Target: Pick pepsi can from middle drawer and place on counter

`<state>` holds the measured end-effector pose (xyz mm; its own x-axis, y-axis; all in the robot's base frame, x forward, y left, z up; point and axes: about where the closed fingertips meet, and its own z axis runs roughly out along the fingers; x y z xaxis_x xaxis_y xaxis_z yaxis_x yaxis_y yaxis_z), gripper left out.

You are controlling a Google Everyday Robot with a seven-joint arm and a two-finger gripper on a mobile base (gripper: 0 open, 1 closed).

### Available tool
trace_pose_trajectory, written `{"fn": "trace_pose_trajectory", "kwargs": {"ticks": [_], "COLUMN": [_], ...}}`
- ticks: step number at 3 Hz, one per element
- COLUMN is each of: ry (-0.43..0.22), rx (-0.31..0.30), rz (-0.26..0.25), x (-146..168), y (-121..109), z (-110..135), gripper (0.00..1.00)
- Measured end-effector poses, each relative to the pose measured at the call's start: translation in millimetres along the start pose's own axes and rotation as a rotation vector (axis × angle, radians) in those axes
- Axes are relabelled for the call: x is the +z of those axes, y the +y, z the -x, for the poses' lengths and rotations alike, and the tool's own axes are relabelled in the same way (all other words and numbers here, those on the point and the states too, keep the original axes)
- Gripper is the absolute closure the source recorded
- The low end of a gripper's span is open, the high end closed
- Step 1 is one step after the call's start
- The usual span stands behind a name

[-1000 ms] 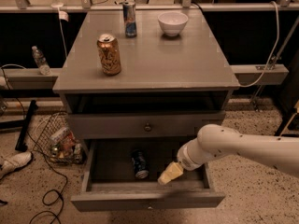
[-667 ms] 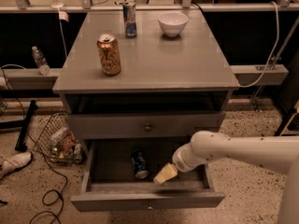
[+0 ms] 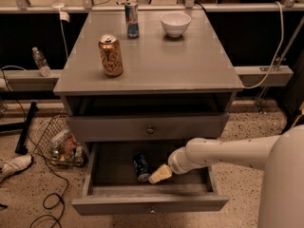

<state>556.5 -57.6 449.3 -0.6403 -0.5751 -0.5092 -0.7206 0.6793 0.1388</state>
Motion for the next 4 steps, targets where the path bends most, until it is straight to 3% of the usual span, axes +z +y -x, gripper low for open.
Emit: {"fn": "trace_pose_trajectory", "kwargs": {"ticks": [1,2,4], "ry": [-0.023,-0.034,-0.009], "rx": [0.018,0.012,0.018], "rz": [-0.001,0.021,-0.014], "x": [8.8,23.6,52.1], "y": [2.8,22.0,37.2], "z": [7.0,19.7,29.1], "gripper": [0.0,0.0,0.0]}}
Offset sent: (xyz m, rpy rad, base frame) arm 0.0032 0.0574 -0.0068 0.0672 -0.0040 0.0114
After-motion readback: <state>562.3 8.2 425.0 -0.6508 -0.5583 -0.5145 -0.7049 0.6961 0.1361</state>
